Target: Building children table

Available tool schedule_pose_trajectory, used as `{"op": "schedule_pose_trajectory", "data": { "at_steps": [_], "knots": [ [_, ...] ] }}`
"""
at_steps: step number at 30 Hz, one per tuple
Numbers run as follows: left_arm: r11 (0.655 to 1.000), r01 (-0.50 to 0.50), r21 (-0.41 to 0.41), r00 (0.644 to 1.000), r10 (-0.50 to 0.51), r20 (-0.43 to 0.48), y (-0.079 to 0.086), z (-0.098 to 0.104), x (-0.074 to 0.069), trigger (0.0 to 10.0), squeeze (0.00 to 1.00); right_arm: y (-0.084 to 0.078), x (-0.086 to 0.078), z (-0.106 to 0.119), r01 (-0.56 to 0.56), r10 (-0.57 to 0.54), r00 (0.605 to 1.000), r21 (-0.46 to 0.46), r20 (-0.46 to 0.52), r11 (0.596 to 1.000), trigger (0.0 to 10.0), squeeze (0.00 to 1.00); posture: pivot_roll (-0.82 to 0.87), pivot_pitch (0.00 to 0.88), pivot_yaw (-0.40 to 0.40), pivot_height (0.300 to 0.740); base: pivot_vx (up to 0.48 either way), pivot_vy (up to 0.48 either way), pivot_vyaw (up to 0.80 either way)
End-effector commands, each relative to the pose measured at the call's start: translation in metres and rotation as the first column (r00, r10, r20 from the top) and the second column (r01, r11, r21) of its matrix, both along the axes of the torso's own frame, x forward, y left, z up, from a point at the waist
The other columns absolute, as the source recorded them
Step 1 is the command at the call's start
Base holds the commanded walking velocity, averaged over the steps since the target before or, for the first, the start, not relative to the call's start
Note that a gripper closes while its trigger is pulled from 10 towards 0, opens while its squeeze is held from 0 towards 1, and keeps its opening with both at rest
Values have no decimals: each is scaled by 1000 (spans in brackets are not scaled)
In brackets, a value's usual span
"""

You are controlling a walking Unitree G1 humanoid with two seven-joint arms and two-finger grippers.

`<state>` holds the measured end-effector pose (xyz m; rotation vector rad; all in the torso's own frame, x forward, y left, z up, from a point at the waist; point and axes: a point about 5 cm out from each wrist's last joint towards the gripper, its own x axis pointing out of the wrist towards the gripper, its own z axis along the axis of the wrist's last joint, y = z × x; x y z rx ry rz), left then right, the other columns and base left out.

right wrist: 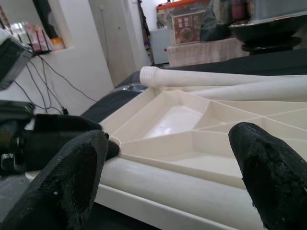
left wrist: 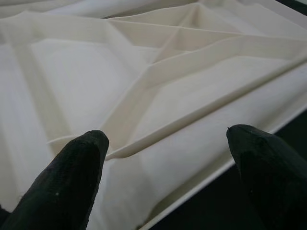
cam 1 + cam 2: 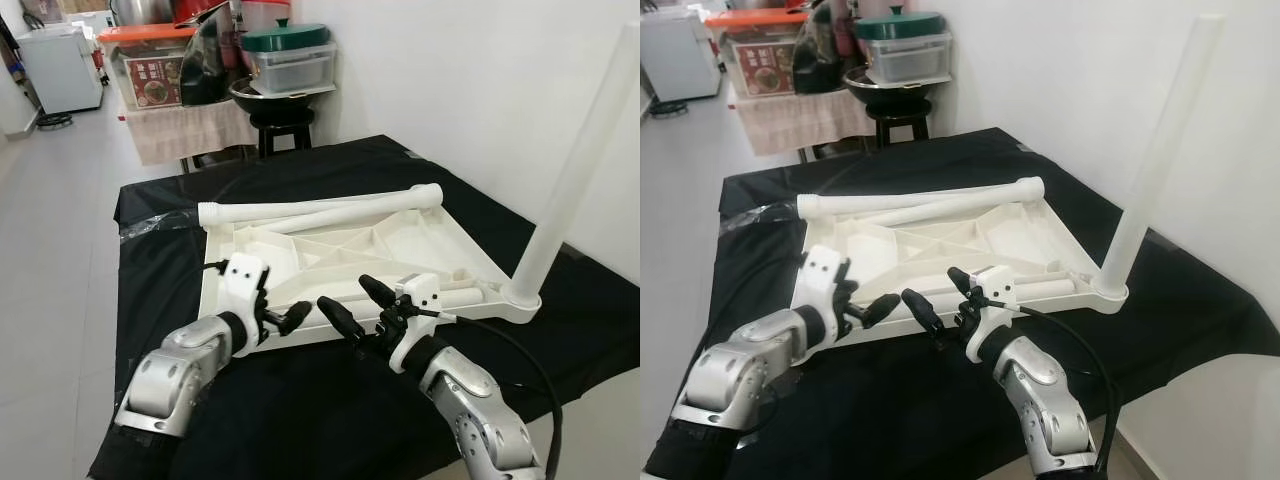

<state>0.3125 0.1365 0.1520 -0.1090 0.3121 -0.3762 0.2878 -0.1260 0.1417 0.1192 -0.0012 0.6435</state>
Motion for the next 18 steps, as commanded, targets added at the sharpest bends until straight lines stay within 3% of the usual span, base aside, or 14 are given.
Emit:
{"op": "schedule_pose_trajectory", "data": {
  "at_steps": [1, 8, 12, 18],
  "knots": [
    [999, -47, -25, 997, 46, -54, 8, -6, 2, 10000, 0, 3, -1, -4, -8, 7, 1000, -18, -6, 1000, 10000, 0, -5, 0, 41, 740, 0, 0, 0],
    [991, -129, -38, 979, 121, -167, 25, -17, 7, 10000, 0, 2, -1, -5, -5, 5, 1000, -41, -7, 999, 10000, 0, -16, 0, 43, 740, 0, 0, 0],
    [993, -73, -93, 966, 47, -253, 14, -24, 5, 10000, 0, 0, 0, -5, 4, -5, 1000, -53, -5, 999, 10000, 0, -23, 0, 43, 740, 0, 0, 0],
    [984, -45, -172, 956, -7, -293, 3, -22, 5, 10000, 0, 0, 0, -5, 7, -7, 1000, -59, -2, 998, 10000, 0, -30, 0, 46, 740, 0, 0, 0]
  ]
}}
